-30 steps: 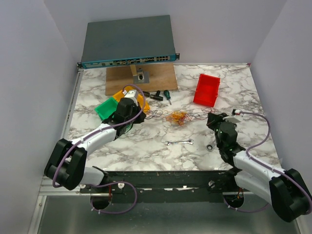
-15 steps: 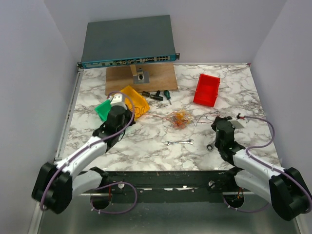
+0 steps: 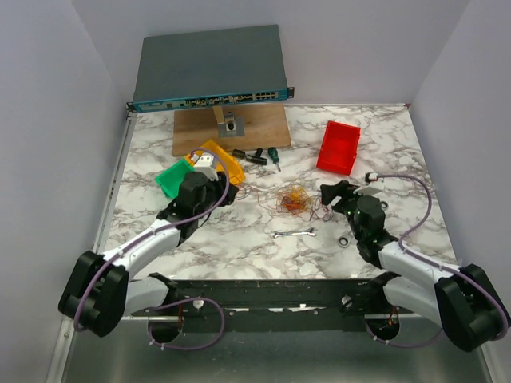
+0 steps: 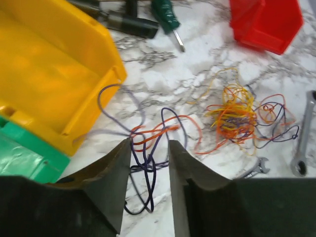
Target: Untangle the cables
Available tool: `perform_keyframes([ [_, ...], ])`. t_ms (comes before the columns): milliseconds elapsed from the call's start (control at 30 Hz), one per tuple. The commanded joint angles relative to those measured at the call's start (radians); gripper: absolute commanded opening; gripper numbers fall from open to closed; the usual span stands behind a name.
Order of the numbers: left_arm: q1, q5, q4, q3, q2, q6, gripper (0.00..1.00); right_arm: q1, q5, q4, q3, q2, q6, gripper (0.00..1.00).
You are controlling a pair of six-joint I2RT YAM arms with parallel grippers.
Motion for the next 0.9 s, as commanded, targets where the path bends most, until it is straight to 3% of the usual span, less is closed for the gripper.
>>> perform_keyframes([
  [0,-0.007,0.241,0.07,0.065,0.069,0.034,0.49,-0.003,-0.296,0.129,0.01,0.04,-0.124,0.77],
  [67,-0.021,0.253,0.07,0.075,0.084,0.042,0.61,-0.002,-0.355,0.129,0.028,0.074,-0.129,0.77],
  [167,-0.054,0.264,0.064,0.096,0.098,0.071,0.7,-0.001,-0.41,0.096,0.087,0.164,-0.128,0.77],
  [333,-0.104,0.369,0.013,0.194,0.221,0.112,0.71,-0.001,-0.566,0.037,0.204,0.382,-0.115,0.75],
  [467,-0.159,0.416,-0.126,0.347,0.387,0.139,0.7,-0.001,-0.552,-0.044,0.268,0.471,-0.104,0.72],
  [533,-0.188,0.412,-0.199,0.42,0.461,0.156,0.7,-0.001,-0.56,-0.063,0.286,0.499,-0.1,0.66],
  [600,-0.209,0.416,-0.253,0.486,0.533,0.16,0.7,-0.002,-0.578,-0.057,0.293,0.518,-0.097,0.53],
  [700,-0.223,0.439,-0.337,0.565,0.624,0.156,0.69,-0.001,-0.583,-0.036,0.286,0.513,-0.085,0.17],
  [800,-0.224,0.476,-0.365,0.617,0.683,0.14,0.68,-0.001,-0.586,0.012,0.256,0.487,-0.076,0.03],
  [867,-0.225,0.491,-0.396,0.656,0.724,0.135,0.65,-0.001,-0.589,0.036,0.243,0.472,-0.067,0.01],
])
